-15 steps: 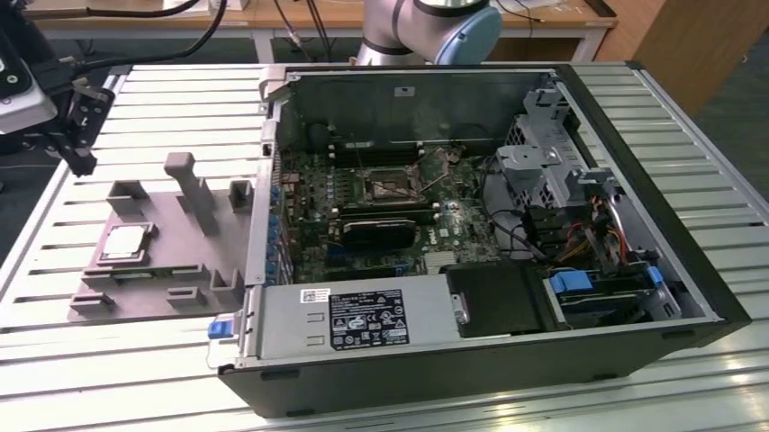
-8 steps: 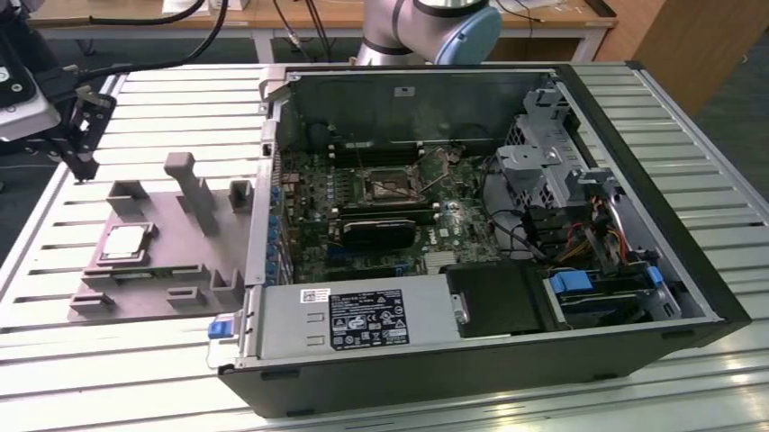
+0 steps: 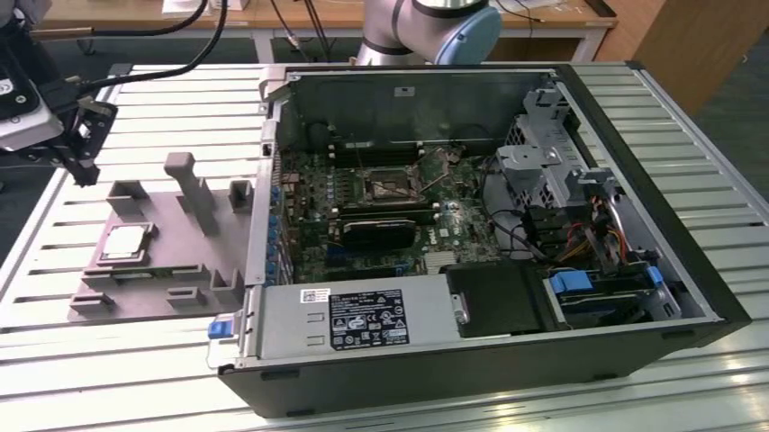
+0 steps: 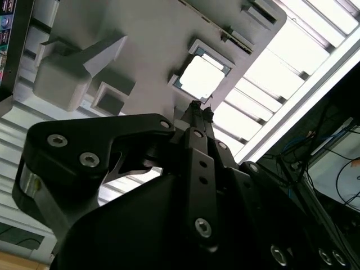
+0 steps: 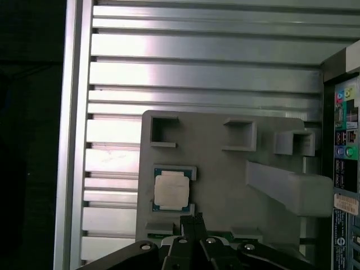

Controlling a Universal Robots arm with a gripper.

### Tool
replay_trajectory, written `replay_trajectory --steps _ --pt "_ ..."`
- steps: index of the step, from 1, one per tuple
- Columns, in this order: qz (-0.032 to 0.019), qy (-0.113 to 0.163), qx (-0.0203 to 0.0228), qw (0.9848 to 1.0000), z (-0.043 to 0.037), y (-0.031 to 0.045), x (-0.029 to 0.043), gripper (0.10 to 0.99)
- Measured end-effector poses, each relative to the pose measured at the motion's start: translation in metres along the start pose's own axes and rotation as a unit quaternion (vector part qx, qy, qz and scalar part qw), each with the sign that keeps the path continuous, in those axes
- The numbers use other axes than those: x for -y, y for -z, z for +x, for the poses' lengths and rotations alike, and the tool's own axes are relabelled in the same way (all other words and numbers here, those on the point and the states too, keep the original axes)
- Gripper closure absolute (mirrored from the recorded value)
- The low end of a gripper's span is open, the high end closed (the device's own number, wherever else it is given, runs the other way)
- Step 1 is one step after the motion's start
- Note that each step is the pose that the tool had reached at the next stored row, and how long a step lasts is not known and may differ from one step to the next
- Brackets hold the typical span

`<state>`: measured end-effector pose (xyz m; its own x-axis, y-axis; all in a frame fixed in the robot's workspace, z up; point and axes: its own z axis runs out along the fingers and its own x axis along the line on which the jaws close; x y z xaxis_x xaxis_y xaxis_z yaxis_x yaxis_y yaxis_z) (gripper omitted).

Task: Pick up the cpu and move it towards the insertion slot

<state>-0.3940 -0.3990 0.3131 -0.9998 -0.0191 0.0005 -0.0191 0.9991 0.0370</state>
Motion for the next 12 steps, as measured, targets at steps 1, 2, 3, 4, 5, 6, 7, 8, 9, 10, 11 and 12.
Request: replay_trajectory --steps 1,2,3,4,5,6,7,8,9,10,11,12 --pt "0.0000 0.000 0.0000 1.0000 0.0004 -0.0014 0.0000 0.984" --pt "0.0000 0.000 0.0000 1.0000 0.0007 -0.0027 0.0001 0.984" --pt "0.0000 0.000 0.0000 1.0000 0.0010 -0.0040 0.0001 0.984" --pt "0.0000 0.000 0.0000 1.0000 0.0014 -0.0052 0.0002 0.984" --pt "0.0000 0.000 0.0000 1.0000 0.0017 -0.0065 0.0002 0.984" --pt "0.0000 0.000 0.0000 1.0000 0.0020 -0.0077 0.0003 0.984" --pt "0.0000 0.000 0.0000 1.0000 0.0021 -0.0087 0.0003 0.984" --pt "0.0000 0.000 0.0000 1.0000 0.0023 -0.0096 0.0003 0.984" --pt "0.0000 0.000 0.0000 1.0000 0.0024 -0.0106 0.0003 0.984" --pt "0.0000 0.000 0.0000 1.0000 0.0026 -0.0115 0.0004 0.984" --pt "0.0000 0.000 0.0000 1.0000 0.0027 -0.0124 0.0004 0.984" --pt "0.0000 0.000 0.0000 1.0000 0.0029 -0.0134 0.0004 0.984"
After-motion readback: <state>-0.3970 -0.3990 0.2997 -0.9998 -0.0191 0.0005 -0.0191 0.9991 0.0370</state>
